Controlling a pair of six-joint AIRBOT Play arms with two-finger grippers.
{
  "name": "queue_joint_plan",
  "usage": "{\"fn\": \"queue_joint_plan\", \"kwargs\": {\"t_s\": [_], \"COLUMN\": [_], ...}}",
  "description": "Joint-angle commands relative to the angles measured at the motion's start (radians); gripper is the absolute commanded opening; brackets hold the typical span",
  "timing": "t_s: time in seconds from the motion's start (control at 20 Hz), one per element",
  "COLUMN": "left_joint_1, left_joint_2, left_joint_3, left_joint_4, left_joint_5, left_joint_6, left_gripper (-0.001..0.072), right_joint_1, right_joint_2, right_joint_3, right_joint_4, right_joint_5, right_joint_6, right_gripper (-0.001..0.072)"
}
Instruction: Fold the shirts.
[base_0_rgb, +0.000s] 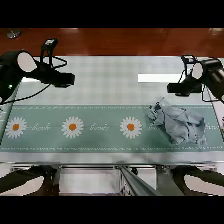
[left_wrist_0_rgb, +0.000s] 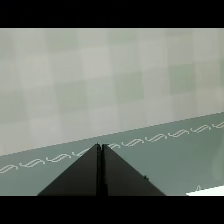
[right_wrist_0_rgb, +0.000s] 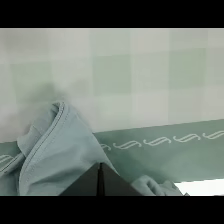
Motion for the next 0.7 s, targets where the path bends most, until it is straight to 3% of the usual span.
{"fn": "queue_joint_plan", "kwargs": {"t_s": [0.0,0.65], "left_joint_1": [0.001,0.001], "left_joint_2": [0.000,-0.001], "left_joint_3": [0.000,0.000], "left_joint_4": [0.000,0.000], "left_joint_5": [0.000,0.000], "left_joint_6": [0.000,0.000], "left_gripper": [0.0020,0.0019], "right_joint_1": [0.000,0.000], "right_joint_2": [0.000,0.000], "right_joint_3": [0.000,0.000], "right_joint_4": [0.000,0.000], "right_joint_5": [0.000,-0.055], "right_joint_6": [0.000,0.000], "right_gripper": [0.0023,0.0023]}}
